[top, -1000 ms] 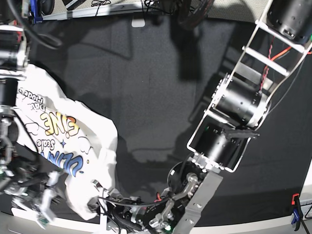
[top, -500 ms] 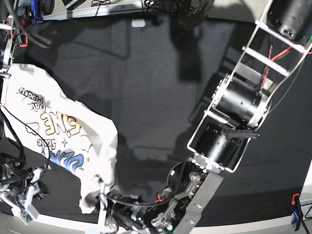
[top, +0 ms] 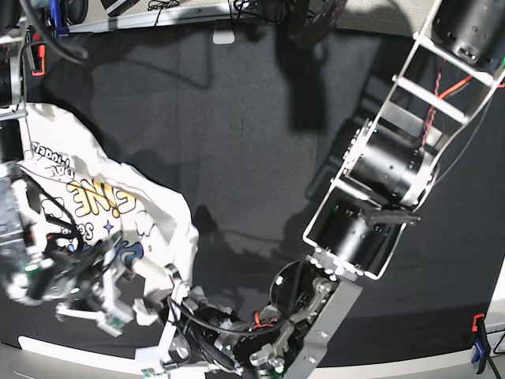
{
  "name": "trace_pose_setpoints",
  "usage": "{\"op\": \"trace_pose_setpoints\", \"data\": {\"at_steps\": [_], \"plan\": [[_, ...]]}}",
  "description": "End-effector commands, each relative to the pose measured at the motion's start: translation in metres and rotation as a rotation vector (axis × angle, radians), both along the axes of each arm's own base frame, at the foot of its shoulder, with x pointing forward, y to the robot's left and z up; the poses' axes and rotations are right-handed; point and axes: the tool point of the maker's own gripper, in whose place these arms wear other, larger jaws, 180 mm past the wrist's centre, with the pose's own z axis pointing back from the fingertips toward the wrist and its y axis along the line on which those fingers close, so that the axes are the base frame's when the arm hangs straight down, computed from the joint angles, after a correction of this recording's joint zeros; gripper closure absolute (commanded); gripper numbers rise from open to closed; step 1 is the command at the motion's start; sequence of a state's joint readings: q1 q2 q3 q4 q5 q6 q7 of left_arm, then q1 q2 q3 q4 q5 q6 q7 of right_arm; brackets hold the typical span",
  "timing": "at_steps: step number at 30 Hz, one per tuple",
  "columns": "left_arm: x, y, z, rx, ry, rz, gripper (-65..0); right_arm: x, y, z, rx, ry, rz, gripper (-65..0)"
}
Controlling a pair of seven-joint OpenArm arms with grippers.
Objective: Layout the t-shirt on the table in an organized manner, then fold the t-shirt properly
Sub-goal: 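Hold the t-shirt with both grippers and lay it flat on the table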
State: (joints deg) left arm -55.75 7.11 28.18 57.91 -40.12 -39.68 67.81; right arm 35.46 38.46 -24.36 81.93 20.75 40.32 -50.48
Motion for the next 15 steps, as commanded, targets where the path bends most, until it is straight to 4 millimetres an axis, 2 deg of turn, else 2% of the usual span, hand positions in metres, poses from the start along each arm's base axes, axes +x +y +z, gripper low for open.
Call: {"op": "trace_pose_setpoints", "data": {"at_steps": [1,6,8,11,15], "plan": [[-0.001,-0.014,0.03,-0.049,-0.053,-0.034,0.0,0.017,-0.005,0.036,-0.005,-0.102,0.001,-24.0],[-0.001,-0.013,0.029,-0.042,-0.052,-0.034,0.0,0.032,-0.009,0.072,0.012,-0.188,-0.011,-24.0],[-0.001,-0.013,0.029,-0.042,-0.052,-0.034,0.0,0.034,-0.002,0.085,0.061,-0.202,0.001,-24.0],[-0.002,-0.013,0.029,-0.043,-0.052,-0.034,0.0,0.032,0.012,0.089,0.14,-0.188,0.029,-24.0],[-0.004,-0.015,0.031,-0.059,-0.041,-0.042,0.0,0.031,0.016,0.083,0.144,-0.178,0.035,-24.0]]}}
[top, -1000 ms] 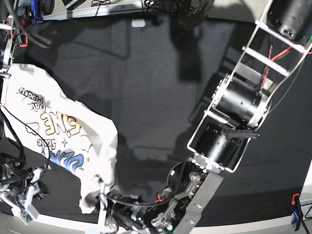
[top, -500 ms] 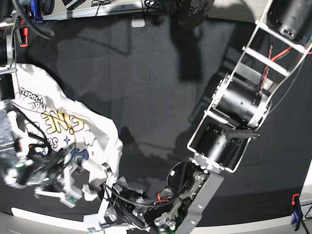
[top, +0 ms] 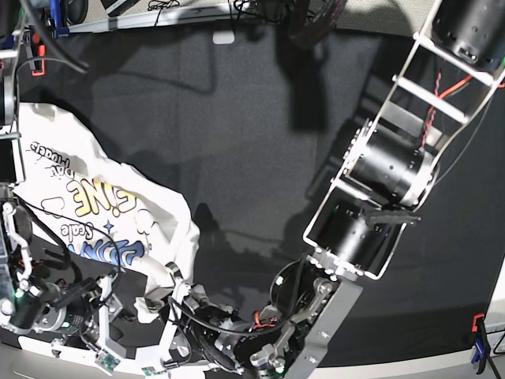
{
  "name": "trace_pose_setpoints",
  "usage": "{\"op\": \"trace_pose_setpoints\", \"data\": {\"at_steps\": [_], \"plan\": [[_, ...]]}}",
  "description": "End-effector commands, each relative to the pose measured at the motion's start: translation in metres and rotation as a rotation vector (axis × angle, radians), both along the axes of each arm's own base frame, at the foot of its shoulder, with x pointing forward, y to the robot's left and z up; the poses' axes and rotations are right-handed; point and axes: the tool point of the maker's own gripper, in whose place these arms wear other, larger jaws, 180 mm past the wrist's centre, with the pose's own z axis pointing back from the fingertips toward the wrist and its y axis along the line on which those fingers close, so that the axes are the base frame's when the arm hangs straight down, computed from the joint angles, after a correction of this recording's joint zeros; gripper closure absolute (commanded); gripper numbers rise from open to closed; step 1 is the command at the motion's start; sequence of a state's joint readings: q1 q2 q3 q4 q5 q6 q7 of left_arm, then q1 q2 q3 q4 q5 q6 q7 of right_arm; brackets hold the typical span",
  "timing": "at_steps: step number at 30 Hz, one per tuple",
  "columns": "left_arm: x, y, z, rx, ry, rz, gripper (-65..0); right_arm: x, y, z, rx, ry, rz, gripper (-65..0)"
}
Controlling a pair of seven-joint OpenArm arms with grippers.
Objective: Layout the t-shirt on the table in an organized manner, then fold the t-shirt properly
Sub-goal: 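Hold the t-shirt with both grippers and lay it flat on the table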
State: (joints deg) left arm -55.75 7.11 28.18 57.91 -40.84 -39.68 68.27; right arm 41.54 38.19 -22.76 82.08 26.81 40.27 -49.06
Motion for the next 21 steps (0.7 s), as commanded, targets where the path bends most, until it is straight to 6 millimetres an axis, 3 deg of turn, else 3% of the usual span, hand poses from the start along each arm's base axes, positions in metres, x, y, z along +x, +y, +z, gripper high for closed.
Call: {"op": "trace_pose_setpoints", "data": {"at_steps": [1,9,10,13,21], "plan": [[-0.005,-0.017,0.034,-0.074,-0.037,-0.045,0.0,0.007,0.001,0.024,0.017,-0.062,0.006,-24.0],[-0.014,-0.022,0.041,-0.129,0.004,-0.074,0.0,0.007,0.026,0.006,0.027,0.002,0.019,-23.0],[-0.014,-0.022,0.041,-0.13,0.004,-0.075,0.0,0.007,0.027,0.005,0.023,0.008,0.018,-19.9],[-0.013,-0.022,0.041,-0.13,0.004,-0.074,0.0,0.006,0.026,0.003,0.016,0.014,0.014,0.0],[-0.011,-0.029,0.057,-0.217,-0.012,-0.069,0.0,0.013,0.002,0.004,-0.112,-0.017,-0.05,0.0]]}}
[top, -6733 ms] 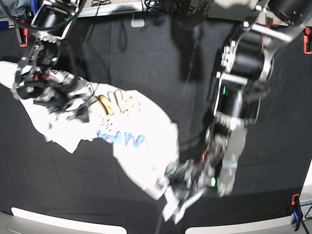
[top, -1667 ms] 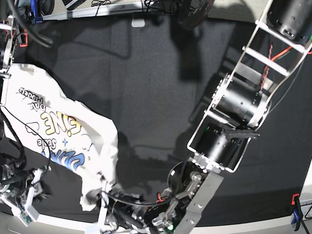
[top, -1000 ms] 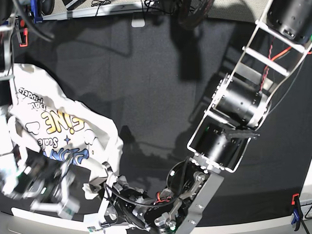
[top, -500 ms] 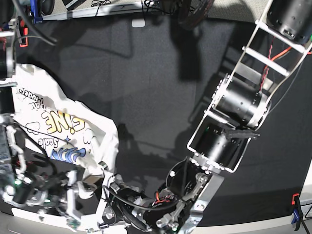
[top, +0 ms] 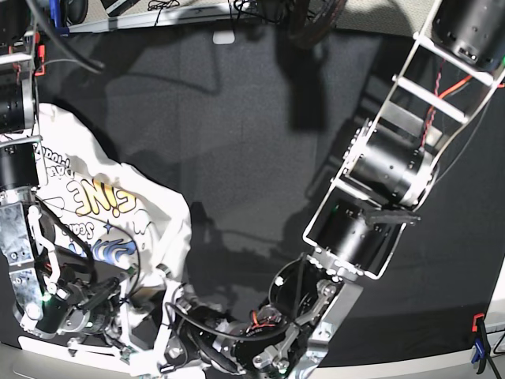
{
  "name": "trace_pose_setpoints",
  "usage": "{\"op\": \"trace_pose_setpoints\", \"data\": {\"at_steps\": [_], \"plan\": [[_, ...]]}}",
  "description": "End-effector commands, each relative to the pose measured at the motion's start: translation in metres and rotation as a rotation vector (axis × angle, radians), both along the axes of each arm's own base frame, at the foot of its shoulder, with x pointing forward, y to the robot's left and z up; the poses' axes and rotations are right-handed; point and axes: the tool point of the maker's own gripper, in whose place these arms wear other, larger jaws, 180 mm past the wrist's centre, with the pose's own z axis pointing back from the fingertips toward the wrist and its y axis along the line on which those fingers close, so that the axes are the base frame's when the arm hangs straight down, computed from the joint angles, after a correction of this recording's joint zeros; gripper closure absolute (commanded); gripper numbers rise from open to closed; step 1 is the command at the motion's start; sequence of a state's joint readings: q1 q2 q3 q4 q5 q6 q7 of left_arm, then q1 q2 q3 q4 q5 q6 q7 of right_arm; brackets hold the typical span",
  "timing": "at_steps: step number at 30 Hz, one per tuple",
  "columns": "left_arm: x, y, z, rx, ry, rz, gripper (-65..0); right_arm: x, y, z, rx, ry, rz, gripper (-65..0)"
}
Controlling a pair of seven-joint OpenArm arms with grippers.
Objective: Layout the t-shirt on the table in an organized manner, then fold the t-shirt properly
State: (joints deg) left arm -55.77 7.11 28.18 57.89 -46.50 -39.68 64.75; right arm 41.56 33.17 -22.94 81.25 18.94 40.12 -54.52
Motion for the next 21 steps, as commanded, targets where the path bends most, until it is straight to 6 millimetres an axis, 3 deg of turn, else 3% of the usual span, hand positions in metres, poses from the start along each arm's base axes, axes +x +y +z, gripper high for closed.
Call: {"op": "trace_pose_setpoints", "data": {"at_steps": [1,2,6,8,12,17,19,21], "plan": [[-0.003,-0.016,0.039,-0.097,-0.055,-0.033,0.0,0.008,-0.005,0.023,0.0,-0.054,-0.005,0.0],[-0.002,-0.017,0.042,-0.111,-0.058,-0.032,-1.3,0.008,-0.008,0.024,-0.008,-0.056,-0.012,0.0],[0.005,-0.017,0.046,-0.12,-0.087,0.0,-19.6,0.008,-0.024,0.028,-0.037,-0.067,-0.039,0.0],[0.015,-0.015,0.043,-0.096,-0.095,0.056,-23.6,0.007,-0.034,0.03,-0.051,-0.069,-0.051,0.0],[0.027,-0.009,0.037,-0.057,-0.104,0.127,-23.7,0.008,-0.057,0.039,-0.089,-0.109,-0.091,0.0],[0.027,-0.008,0.036,-0.053,-0.104,0.129,-23.7,0.012,-0.092,0.057,-0.112,-0.187,-0.215,0.0],[0.027,-0.007,0.034,-0.038,-0.1,0.127,-23.7,0.01,-0.091,0.055,-0.096,-0.174,-0.213,0.0],[0.027,-0.004,0.028,-0.002,-0.089,0.132,-23.7,0.008,-0.076,0.05,-0.016,-0.142,-0.182,0.0]]}}
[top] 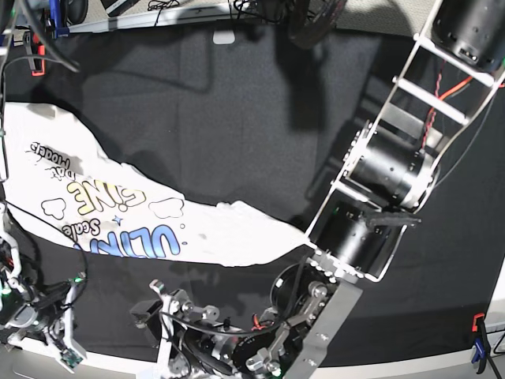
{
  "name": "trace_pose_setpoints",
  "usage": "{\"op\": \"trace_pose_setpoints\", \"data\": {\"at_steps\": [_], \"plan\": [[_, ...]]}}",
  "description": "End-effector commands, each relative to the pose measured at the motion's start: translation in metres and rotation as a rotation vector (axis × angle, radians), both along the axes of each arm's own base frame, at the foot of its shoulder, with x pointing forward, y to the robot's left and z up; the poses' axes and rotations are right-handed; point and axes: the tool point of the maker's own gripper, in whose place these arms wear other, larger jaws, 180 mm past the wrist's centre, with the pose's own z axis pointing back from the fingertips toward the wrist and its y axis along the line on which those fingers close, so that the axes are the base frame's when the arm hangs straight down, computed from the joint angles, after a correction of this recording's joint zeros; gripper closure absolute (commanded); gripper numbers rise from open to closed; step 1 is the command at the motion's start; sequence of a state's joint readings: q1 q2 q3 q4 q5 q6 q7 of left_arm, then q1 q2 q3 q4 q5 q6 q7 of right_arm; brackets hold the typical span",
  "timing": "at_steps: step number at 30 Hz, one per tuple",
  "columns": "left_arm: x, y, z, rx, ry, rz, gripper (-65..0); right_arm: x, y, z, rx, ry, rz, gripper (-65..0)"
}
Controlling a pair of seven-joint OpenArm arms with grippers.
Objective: Layout the t-shirt on the table in an organized manner, then fold the t-shirt properly
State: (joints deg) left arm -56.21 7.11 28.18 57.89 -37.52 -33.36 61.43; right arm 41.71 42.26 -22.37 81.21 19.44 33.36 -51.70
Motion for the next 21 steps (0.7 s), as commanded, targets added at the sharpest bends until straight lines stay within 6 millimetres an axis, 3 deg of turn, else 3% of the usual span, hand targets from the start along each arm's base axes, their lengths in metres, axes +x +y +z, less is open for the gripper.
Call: {"op": "trace_pose_setpoints", "data": {"at_steps": [1,4,6,8,12,17,21], "plan": [[0.0,-0.011,0.029,-0.037,-0.04,-0.009,-23.7,0.007,0.011,0.022,0.062,-0.052,0.026,0.0],[0.015,0.007,0.012,0.1,-0.049,0.078,-23.7,0.005,0.052,0.016,0.205,-0.021,0.106,0.0],[0.035,0.029,0.004,0.197,-0.083,0.195,-23.7,0.007,0.076,0.012,0.243,-0.013,0.146,-11.9],[0.059,0.061,-0.002,0.277,-0.116,0.34,-23.7,0.009,0.1,0.009,0.274,-0.012,0.178,-20.4],[0.094,0.139,-0.013,0.396,-0.142,0.601,-23.7,0.013,0.131,-0.006,0.313,0.018,0.2,-21.2],[0.108,0.213,-0.026,0.446,-0.11,0.753,-23.7,0.023,0.143,-0.059,0.353,0.136,0.133,-21.2],[0.108,0.238,-0.029,0.413,-0.06,0.775,-23.7,0.019,0.161,-0.11,0.345,0.26,0.132,-21.2]]}}
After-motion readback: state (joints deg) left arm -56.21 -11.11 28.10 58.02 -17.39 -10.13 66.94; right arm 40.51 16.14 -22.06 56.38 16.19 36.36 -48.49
